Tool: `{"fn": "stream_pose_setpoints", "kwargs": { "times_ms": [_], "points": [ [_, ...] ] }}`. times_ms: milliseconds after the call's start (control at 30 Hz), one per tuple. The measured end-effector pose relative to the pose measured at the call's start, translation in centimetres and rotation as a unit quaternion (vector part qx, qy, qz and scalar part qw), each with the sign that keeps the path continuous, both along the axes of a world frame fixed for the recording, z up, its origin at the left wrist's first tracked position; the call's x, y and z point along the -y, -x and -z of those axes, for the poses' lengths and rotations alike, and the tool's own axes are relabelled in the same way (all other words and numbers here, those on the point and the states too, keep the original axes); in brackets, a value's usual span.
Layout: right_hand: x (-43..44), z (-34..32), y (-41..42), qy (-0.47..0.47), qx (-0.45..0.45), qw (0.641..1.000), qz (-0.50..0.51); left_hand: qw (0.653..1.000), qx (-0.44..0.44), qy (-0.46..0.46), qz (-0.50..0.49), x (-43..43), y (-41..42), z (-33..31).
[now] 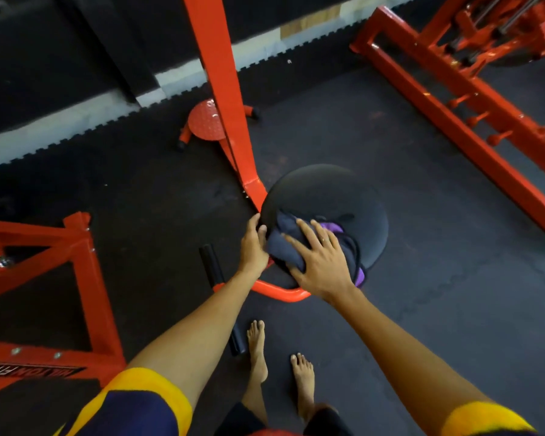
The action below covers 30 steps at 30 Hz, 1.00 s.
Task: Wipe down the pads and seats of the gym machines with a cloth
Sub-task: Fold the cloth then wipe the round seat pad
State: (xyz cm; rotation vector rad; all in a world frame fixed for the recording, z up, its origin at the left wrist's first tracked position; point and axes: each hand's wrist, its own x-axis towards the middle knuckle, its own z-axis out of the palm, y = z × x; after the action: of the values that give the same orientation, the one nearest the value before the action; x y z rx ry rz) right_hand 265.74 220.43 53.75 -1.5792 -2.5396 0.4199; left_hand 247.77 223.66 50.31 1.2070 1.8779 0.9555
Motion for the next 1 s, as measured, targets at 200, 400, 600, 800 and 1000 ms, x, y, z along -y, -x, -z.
{"fn": "stream_pose_setpoints", "kwargs": {
  "times_ms": [200,400,600,800,1000],
  "points": [
    [1.1,-0.1,1.6,-0.013,0.055,0.998,-0.029,0.999,-0.012,0.004,-0.052,0.5,1.6,0.6],
    [-5.2,-0.3,7.1,0.011,0.096,0.994,-0.054,0.993,-0.023,0.025,-0.114,1.6,3.8,0.3],
    [0.8,0.2,2.9,-0.032,0.090,0.983,-0.159,0.992,-0.008,0.023,-0.125,1.8,5.0,0.1],
    [-7.3,-0.7,9.4,-0.008,0.097,0.992,-0.076,0.990,-0.001,-0.004,-0.144,2.5,6.1,-0.7],
    [-1.8,1.5,12.5,-0.037,0.121,0.987,-0.097,0.986,-0.004,-0.029,-0.163,4.6,7.9,-2.0]
  ]
}}
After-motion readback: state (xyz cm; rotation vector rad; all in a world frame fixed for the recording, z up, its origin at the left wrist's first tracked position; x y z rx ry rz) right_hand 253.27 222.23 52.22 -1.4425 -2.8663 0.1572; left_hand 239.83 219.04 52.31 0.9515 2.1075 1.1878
